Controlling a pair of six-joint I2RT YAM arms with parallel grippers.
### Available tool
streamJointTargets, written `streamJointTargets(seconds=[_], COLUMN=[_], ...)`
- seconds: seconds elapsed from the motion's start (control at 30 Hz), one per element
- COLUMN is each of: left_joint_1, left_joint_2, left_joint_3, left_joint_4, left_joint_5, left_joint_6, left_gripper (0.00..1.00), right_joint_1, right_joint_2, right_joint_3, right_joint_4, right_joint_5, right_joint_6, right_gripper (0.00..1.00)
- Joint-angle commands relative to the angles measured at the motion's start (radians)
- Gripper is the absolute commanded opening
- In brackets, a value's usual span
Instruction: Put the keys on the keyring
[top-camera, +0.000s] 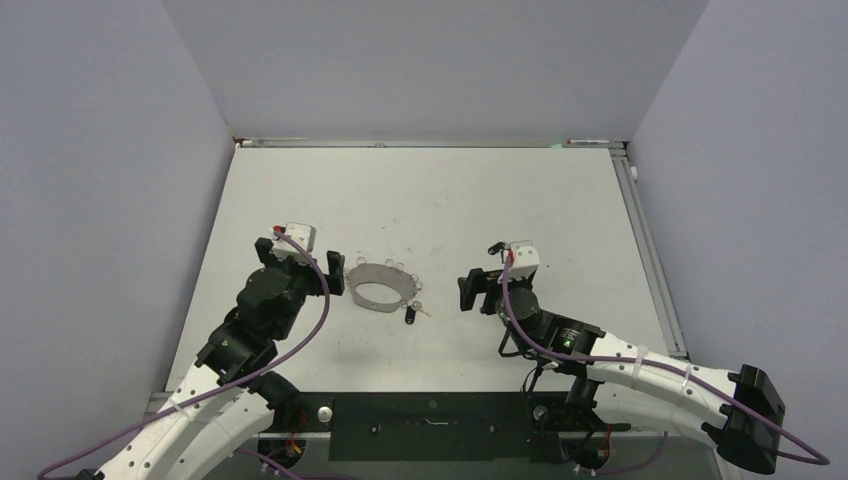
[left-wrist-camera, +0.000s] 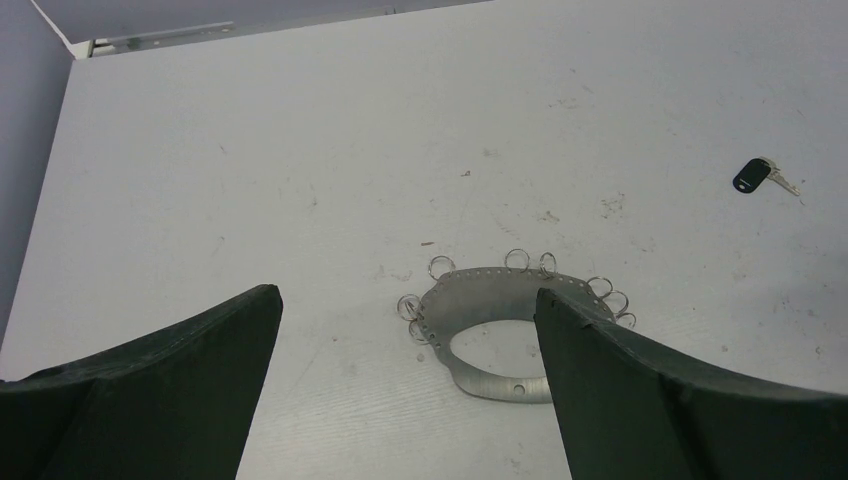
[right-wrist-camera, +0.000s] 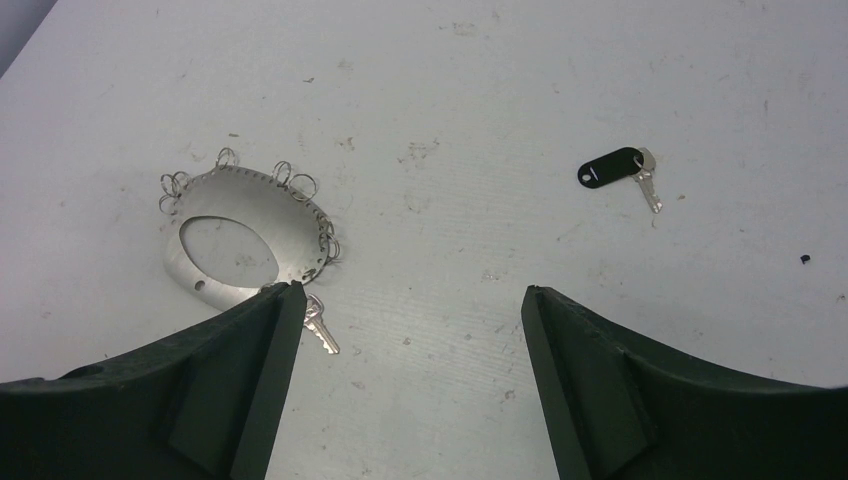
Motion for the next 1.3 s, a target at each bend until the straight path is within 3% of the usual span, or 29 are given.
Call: streamJointTargets(seconds=[0.0,0.27,0.63,0.9,1.27], left_joint_1=[0.003,0.005,0.012,0.017,0.017], left_joint_2=[-0.011,-0.012,-0.002,0.001,-0.008], left_joint_3=[0.017,0.019,0.021,0.022,0.019], left_joint_4=[0.015,0.014,0.012,0.014,0.015], left_joint_5=[0.022,0.037,0.053,0.063,0.064], left_joint_6=[0.004,-0.001,-0.006,-0.009,-0.008], left_gripper=[0.96,0.96,0.96,0.96,0.96], right_joint_1=[0.002,-0.028,-0.335,-0.506,-0.621], right_joint_2=[0.027,0.205,0.459,0.605,0.749], right_joint_3=[0.056,0.232,0.482,0.544,0.559], right_joint_4=[0.031,-0.114,-0.266,-0.302,-0.248], right_joint_5=[-0.002,-0.014,-0.128,-0.171,-0.315], right_joint_6=[-0.014,-0.052,0.029,0.12,0.032], right_gripper=[0.82,0.81,0.77,0.71,0.6])
